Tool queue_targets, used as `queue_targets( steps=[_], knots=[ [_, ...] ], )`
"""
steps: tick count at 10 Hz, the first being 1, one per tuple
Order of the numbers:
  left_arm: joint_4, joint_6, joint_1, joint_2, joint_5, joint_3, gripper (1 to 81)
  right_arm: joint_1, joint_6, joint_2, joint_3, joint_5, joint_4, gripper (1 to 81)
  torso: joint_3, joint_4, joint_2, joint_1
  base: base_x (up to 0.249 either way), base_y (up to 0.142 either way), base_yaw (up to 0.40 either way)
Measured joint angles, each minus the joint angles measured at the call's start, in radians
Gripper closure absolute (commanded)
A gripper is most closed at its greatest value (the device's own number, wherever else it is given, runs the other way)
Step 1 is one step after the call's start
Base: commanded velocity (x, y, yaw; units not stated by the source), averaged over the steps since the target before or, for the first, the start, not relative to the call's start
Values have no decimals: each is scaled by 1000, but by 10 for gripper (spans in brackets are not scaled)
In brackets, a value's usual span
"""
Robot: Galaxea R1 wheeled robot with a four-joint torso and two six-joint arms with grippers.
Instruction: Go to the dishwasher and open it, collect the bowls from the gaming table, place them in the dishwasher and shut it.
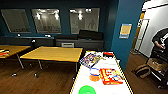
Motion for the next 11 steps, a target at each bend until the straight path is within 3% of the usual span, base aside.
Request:
queue_targets(
  steps=[4, 9, 11],
  knots=[
    [-1, 0, 2, -89, -8, 130, 10, 26, 19, -230, 356, 16, 0, 10, 0, 0, 0, 0, 0, 0, 0],
    [-1, 0, 1, -90, -11, 148, 10, 92, 36, -562, 763, 42, 3, 10, 0, 0, 0, 0, 0, 0, 0],
    [-1, 0, 1, -85, -12, 148, 10, 126, 41, -653, 857, 44, 10, 10, 0, 0, 0, 0, 0, 0, 0]
  ],
)
